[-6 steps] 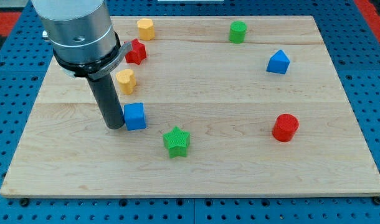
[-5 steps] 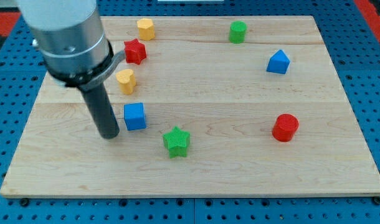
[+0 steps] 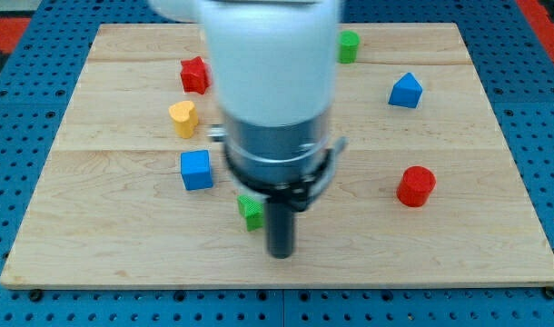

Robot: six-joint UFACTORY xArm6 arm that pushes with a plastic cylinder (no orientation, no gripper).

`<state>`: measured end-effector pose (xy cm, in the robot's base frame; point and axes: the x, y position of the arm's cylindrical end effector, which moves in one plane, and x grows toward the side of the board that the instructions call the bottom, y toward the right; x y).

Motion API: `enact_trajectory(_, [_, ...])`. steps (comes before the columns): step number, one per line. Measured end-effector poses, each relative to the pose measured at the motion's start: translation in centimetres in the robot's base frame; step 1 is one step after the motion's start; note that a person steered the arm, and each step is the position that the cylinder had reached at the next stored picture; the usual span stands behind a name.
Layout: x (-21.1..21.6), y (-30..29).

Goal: Move your arm right to the green star

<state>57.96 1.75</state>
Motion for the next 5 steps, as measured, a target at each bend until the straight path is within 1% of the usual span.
enact_trajectory(1, [-2.4,1.3])
enact_trajectory(2, [-5.1,1.3])
enact_trajectory(4, [-5.8,-1.7])
enact_trajectory(5, [-9.5,1.5])
